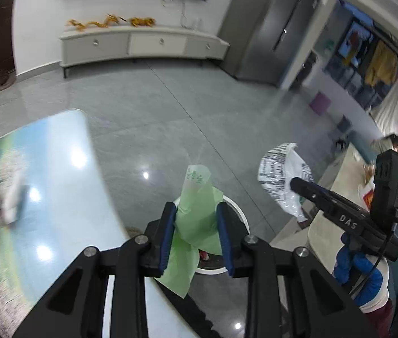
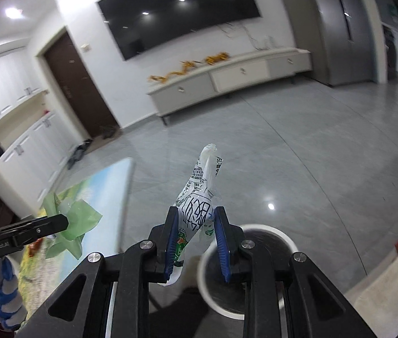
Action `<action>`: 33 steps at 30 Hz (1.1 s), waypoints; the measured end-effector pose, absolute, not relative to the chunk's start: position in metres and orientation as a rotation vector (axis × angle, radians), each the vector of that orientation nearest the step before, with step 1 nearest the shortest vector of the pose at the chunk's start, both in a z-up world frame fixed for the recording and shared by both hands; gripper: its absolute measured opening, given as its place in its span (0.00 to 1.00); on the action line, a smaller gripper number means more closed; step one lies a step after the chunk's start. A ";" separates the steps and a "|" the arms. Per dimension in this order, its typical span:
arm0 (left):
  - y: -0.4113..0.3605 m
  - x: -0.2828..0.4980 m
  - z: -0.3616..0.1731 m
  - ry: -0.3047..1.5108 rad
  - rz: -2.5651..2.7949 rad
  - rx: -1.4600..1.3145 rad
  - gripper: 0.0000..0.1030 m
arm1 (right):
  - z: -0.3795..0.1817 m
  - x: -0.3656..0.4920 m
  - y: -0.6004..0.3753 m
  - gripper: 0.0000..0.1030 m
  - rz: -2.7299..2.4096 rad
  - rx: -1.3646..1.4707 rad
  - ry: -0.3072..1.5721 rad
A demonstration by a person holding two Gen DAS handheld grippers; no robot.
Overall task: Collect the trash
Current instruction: 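Carry both bags to the bin and open both tools to drop them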
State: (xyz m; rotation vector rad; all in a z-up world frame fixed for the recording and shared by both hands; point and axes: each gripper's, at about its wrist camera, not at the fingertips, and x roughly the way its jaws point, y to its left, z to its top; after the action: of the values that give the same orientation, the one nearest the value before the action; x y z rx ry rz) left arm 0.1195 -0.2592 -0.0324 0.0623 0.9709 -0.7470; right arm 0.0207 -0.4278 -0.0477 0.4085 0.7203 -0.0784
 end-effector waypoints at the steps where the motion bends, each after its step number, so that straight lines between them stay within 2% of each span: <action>1: -0.269 0.121 -0.038 0.981 -0.752 0.075 0.27 | -0.055 0.021 -0.434 0.23 -0.090 0.417 0.736; 6: -0.317 0.133 -0.073 1.054 -0.769 0.125 0.29 | -0.095 0.029 -0.454 0.23 -0.136 0.429 0.817; 16: -0.366 0.154 -0.130 1.148 -0.782 0.156 0.31 | -0.170 0.051 -0.474 0.27 -0.192 0.493 0.967; 17: -0.369 0.155 -0.135 1.156 -0.786 0.153 0.34 | -0.174 0.053 -0.475 0.28 -0.196 0.495 0.976; 18: -0.372 0.156 -0.139 1.167 -0.789 0.147 0.43 | -0.178 0.055 -0.476 0.29 -0.204 0.493 0.986; 20: -0.374 0.160 -0.144 1.175 -0.787 0.134 0.50 | -0.182 0.058 -0.474 0.34 -0.216 0.487 0.996; 22: -0.371 0.162 -0.147 1.184 -0.795 0.120 0.50 | -0.183 0.059 -0.474 0.44 -0.232 0.477 1.000; 26: -0.365 0.159 -0.138 1.139 -0.795 0.122 0.50 | -0.179 0.060 -0.475 0.51 -0.263 0.458 0.993; 33: -0.332 0.143 -0.093 0.951 -0.746 0.050 0.50 | -0.139 0.043 -0.475 0.75 -0.326 0.417 0.899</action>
State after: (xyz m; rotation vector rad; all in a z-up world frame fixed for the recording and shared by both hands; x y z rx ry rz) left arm 0.1433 -0.3324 -0.0926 0.0497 0.9510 -0.7456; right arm 0.0428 -0.4746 -0.1390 0.4172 0.8986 -0.3256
